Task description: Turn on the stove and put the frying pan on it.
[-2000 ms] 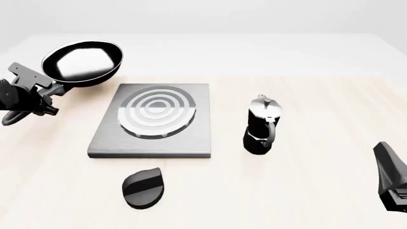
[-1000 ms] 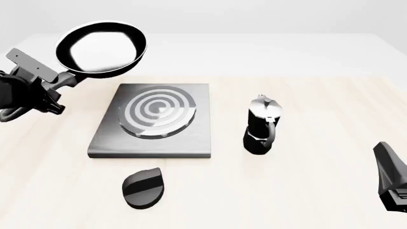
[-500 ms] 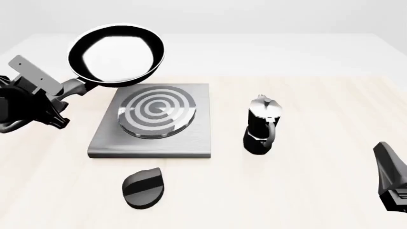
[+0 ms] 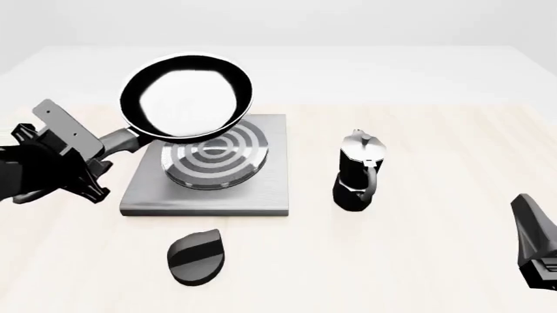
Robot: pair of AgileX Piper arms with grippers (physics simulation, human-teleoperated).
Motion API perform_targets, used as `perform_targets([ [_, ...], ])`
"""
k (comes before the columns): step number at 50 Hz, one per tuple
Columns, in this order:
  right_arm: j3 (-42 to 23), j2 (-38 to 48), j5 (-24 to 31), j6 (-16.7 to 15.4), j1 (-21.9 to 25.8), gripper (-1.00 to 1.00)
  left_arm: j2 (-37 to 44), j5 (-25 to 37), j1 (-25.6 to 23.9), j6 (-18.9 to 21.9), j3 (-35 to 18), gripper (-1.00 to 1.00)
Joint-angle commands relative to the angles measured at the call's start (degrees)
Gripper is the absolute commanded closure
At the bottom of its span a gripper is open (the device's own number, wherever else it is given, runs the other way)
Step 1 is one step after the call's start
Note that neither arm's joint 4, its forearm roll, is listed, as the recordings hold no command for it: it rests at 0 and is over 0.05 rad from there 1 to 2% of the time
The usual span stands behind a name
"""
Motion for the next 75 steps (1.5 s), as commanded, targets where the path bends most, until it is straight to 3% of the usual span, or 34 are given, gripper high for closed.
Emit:
perform_targets([
  [1,0.0,0.0,0.0,0.0,0.0,-1.0,-0.54,-0.7,-2.4,1.55,0.89,1.0],
  [34,0.0,0.0,0.0,0.0,0.0,-1.0,6.33,-8.3,-2.97,3.41,4.45,1.0],
  [75,0.0,0.0,0.0,0.0,0.0,-1.0,11.11,-12.41,-2.38,4.65,5.58,1.0],
])
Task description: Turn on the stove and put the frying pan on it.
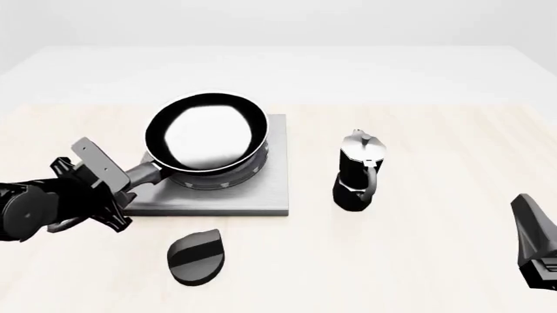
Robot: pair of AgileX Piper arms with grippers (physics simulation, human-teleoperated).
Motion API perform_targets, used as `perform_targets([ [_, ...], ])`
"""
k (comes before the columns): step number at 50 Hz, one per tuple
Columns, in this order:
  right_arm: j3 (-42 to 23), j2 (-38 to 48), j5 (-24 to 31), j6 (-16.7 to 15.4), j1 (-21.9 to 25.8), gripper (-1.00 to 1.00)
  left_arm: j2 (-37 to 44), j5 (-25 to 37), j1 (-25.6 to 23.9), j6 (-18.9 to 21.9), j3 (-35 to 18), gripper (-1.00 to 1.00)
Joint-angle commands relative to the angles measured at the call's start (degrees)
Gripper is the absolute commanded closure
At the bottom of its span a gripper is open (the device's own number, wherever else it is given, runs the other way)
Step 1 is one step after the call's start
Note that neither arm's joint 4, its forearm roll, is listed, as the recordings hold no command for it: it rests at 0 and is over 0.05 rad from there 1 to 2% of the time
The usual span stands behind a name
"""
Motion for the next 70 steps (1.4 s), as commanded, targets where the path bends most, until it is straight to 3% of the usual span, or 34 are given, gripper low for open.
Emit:
perform_targets([
  [1,0.0,0.0,0.0,0.0,0.0,-1.0,1.21,-1.53,0.37,0.89,-0.58,1.0],
  [16,0.0,0.0,0.0,0.0,0.0,-1.0,1.64,-1.75,0.46,0.87,-0.43,1.0],
  [17,0.0,0.0,0.0,0.0,0.0,-1.0,1.6,-1.66,0.47,0.87,-0.46,-1.0],
  [45,0.0,0.0,0.0,0.0,0.0,-1.0,-6.1,4.22,-0.78,-0.77,-1.61,-1.0],
  [62,0.0,0.0,0.0,0.0,0.0,-1.0,-14.81,11.74,-2.57,-4.0,-3.84,-1.0],
  [70,0.0,0.0,0.0,0.0,0.0,-1.0,-18.78,14.85,-3.57,-7.54,-5.3,-1.0],
])
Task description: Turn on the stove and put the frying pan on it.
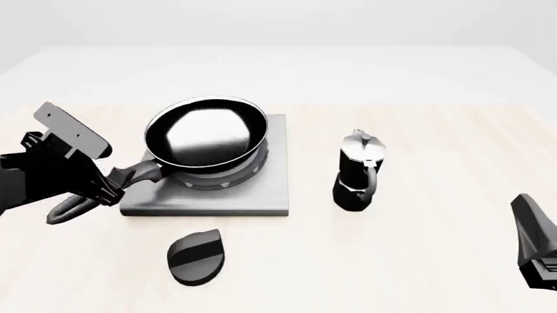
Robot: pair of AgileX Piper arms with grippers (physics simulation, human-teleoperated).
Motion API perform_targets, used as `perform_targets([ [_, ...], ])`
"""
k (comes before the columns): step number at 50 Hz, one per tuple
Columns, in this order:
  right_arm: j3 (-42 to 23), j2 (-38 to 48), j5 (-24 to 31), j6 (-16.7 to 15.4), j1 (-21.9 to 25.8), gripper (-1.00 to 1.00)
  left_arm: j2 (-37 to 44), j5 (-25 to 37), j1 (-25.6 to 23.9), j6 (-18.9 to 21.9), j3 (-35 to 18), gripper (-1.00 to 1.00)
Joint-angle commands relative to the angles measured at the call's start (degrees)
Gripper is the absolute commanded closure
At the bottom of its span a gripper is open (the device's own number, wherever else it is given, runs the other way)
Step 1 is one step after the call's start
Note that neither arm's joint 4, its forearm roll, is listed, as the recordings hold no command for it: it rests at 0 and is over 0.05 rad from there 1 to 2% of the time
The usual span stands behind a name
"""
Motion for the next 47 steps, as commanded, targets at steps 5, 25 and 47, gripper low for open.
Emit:
perform_targets([
  [5,0.0,0.0,0.0,0.0,0.0,-1.0,-7.36,3.45,-0.32,-5.72,-1.88,-1.0],
  [25,0.0,0.0,0.0,0.0,0.0,-1.0,-22.4,2.53,-3.31,-15.86,4.23,-1.0],
  [47,0.0,0.0,0.0,0.0,0.0,-1.0,-54.19,17.53,-5.31,-27.39,11.46,-1.0],
])
